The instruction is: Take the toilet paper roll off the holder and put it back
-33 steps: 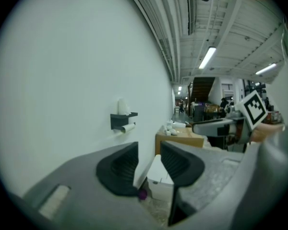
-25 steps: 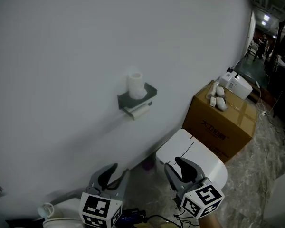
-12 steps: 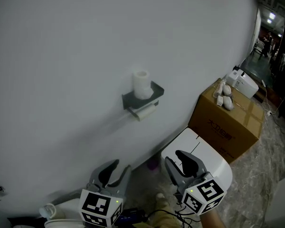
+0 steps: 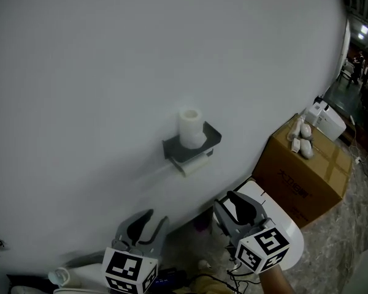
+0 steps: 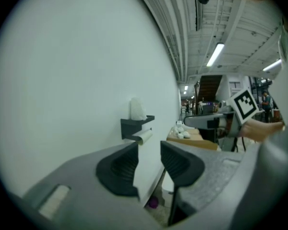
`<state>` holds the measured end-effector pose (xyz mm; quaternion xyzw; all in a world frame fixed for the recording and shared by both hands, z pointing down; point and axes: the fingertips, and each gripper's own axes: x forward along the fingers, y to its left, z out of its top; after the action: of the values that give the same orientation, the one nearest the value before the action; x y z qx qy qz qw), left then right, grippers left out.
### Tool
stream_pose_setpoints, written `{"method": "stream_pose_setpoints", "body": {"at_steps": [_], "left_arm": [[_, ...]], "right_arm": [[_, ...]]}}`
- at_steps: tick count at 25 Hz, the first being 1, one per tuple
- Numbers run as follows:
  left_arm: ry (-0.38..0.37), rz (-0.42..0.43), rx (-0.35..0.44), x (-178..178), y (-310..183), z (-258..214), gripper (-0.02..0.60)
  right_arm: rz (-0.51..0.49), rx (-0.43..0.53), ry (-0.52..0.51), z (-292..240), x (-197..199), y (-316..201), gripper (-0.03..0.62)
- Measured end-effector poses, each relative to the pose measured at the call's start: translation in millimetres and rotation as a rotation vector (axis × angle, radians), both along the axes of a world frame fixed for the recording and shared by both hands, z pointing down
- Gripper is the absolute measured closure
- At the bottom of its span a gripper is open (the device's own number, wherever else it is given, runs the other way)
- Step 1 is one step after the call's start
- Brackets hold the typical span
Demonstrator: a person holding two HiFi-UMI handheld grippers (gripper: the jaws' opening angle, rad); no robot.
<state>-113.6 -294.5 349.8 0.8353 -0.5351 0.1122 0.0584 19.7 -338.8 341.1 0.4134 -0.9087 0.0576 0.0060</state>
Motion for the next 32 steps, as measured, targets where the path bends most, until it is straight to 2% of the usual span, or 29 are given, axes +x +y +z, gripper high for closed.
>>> {"method": "stream_pose_setpoints", "body": {"at_steps": [7, 14, 21, 32], "left_arm": [[-0.001, -0.074, 0.007, -6, -34, -6, 0.442], [0.003, -0.136, 0.015, -8, -59, -8, 0.439], [0.011, -0.201, 0.023, -14, -74, -8, 0.438], [0.019, -0.299, 0.027, -25, -80, -6, 0.439]], "right_arm": [[-0.045, 0.015, -0.009, -16, -6, -59, 0.444], [-0.112, 0.044, 0.005, -30, -18, -110, 0.404], [-0.2, 0.082, 0.012, -50, -38, -146, 0.375], [-0.314, 0.065, -0.009, -64, -62, -186, 0.357]]}}
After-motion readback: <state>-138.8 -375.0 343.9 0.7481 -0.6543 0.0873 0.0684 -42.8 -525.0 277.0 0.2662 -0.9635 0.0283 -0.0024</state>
